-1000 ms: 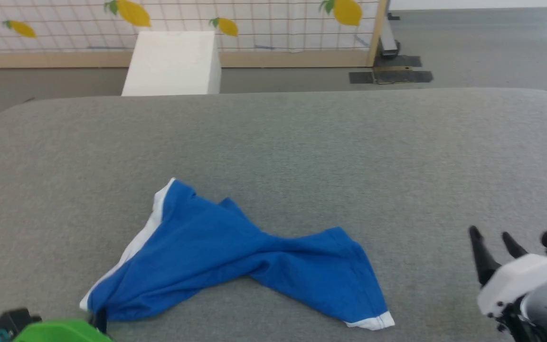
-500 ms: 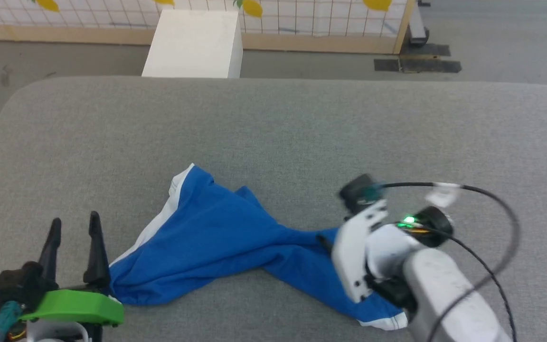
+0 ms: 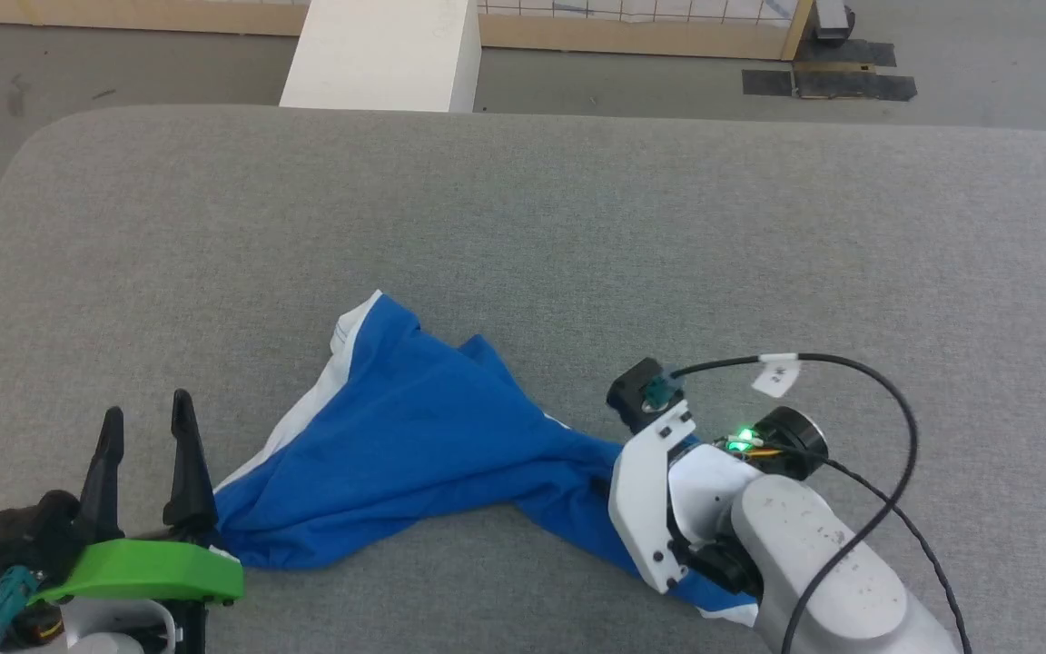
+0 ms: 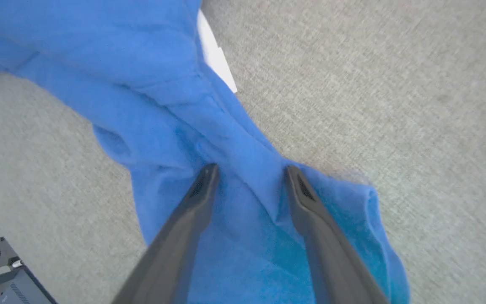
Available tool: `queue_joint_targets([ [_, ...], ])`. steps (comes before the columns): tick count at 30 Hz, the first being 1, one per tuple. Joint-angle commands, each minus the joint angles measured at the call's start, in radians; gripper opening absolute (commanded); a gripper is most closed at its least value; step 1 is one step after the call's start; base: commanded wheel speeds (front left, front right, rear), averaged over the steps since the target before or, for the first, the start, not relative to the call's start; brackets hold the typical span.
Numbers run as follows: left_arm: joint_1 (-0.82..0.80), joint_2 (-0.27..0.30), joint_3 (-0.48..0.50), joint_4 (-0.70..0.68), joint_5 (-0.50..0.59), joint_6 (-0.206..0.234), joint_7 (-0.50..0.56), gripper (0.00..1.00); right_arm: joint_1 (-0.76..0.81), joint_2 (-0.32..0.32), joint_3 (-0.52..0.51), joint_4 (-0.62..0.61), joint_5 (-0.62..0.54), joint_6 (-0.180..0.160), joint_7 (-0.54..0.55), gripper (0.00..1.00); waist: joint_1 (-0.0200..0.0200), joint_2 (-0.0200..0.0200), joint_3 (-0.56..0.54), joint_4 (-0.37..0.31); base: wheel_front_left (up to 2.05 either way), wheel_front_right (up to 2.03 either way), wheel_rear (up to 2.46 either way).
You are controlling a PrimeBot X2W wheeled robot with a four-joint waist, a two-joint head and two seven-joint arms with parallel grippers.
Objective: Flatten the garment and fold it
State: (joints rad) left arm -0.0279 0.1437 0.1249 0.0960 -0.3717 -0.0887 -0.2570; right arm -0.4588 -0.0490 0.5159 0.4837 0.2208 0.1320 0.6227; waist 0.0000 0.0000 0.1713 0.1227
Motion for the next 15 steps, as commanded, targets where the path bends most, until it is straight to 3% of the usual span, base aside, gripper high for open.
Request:
queue_joint_targets([
  [1, -0.017, -0.011, 0.01, 0.012, -0.02, -0.006, -0.005, 1.0, -0.013, -0.001, -0.005, 0.01, 0.022, -0.001, -0.024, 0.0, 0.0, 0.0, -0.005, -0.006, 0.0, 0.0, 0.0],
  [8, -0.009, -0.022, 0.031, 0.031, -0.024, -0.002, -0.005, 1.0, -0.017, -0.001, -0.182, -0.035, 0.027, -0.001, -0.166, 0.0, 0.0, 0.0, -0.037, -0.045, 0.0, 0.0, 0.0],
  [15, 0.011, -0.033, 0.029, 0.023, -0.023, 0.001, -0.005, 1.0, 0.098, -0.001, -0.492, -0.23, -0.076, -0.001, -0.205, 0.0, 0.0, 0.0, -0.069, -0.084, 0.0, 0.0, 0.0],
])
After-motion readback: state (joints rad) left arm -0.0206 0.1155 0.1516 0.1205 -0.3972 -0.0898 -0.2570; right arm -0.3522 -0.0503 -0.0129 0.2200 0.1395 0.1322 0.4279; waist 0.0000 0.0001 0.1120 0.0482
